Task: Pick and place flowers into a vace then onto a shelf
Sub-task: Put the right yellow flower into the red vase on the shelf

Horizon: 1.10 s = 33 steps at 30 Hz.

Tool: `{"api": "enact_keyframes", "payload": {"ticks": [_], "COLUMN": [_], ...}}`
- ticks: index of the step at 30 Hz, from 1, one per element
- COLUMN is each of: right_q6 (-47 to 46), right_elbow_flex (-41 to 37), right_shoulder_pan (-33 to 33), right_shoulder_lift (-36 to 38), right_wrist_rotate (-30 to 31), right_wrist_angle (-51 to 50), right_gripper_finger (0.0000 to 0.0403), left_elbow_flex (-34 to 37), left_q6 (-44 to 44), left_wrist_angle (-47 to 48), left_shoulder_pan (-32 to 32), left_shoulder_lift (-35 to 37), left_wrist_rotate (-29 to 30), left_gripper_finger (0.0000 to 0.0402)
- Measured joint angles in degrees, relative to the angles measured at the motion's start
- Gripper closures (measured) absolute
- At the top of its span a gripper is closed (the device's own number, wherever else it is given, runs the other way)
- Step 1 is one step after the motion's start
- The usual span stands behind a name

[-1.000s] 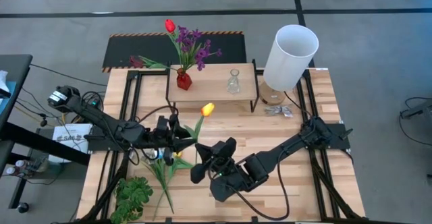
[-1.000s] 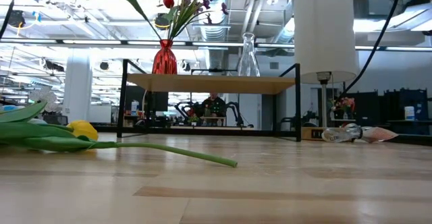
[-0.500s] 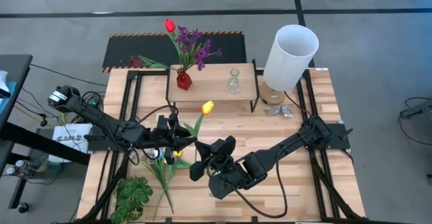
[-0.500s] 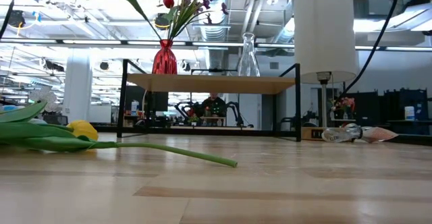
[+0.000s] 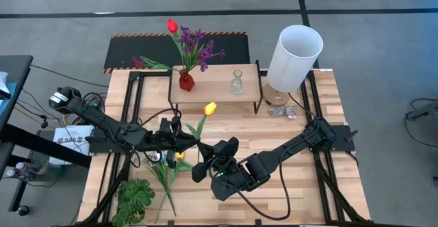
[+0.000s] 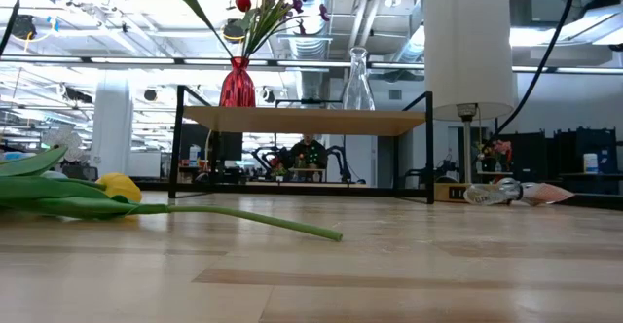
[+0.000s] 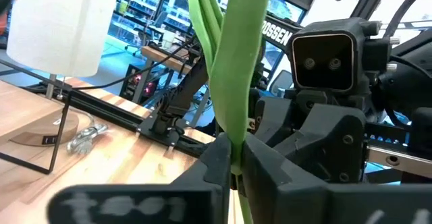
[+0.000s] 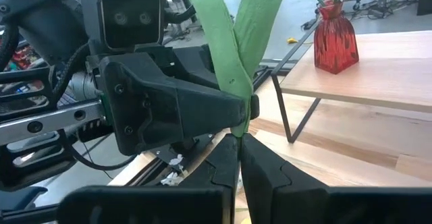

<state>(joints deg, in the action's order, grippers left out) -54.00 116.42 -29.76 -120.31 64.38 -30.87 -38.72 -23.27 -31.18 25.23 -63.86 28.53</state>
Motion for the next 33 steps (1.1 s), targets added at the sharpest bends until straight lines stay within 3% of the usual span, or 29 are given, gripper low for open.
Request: {"api": "enact_keyframes", "payload": {"ticks": [9,15,22,26,33], "right_q6": [0.44,-1.78,-22.55,-27.51,-31.93], "right_elbow_flex": [0.07,0.09,0.09,0.09,0.09], "right_shoulder_pan": [-0.15,-2.10,-8.34,-12.52,-16.34], "right_shoulder_lift": [0.00,0.02,0.02,0.02,0.02], "right_wrist_rotate": [-2.95,-16.35,-31.03,-34.08,-28.54], "right_wrist_angle": [-1.12,-6.42,-29.59,-40.95,-55.72], "right_gripper_finger": [0.0328,0.0294,0.0293,0.0295,0.0296], "left_elbow_flex": [0.02,0.02,0.02,0.02,-3.19], "left_q6": [0.00,0.08,3.45,8.08,19.53], "left_wrist_angle": [0.61,0.43,0.35,0.43,0.29], "left_shoulder_pan": [0.00,-0.07,0.23,1.95,4.59], "left_shoulder_lift": [0.00,0.44,3.04,5.00,5.05], "left_wrist_rotate": [0.33,1.63,4.79,15.19,39.10], "left_gripper_finger": [0.0397,0.0399,0.0400,0.0401,0.0401]}}
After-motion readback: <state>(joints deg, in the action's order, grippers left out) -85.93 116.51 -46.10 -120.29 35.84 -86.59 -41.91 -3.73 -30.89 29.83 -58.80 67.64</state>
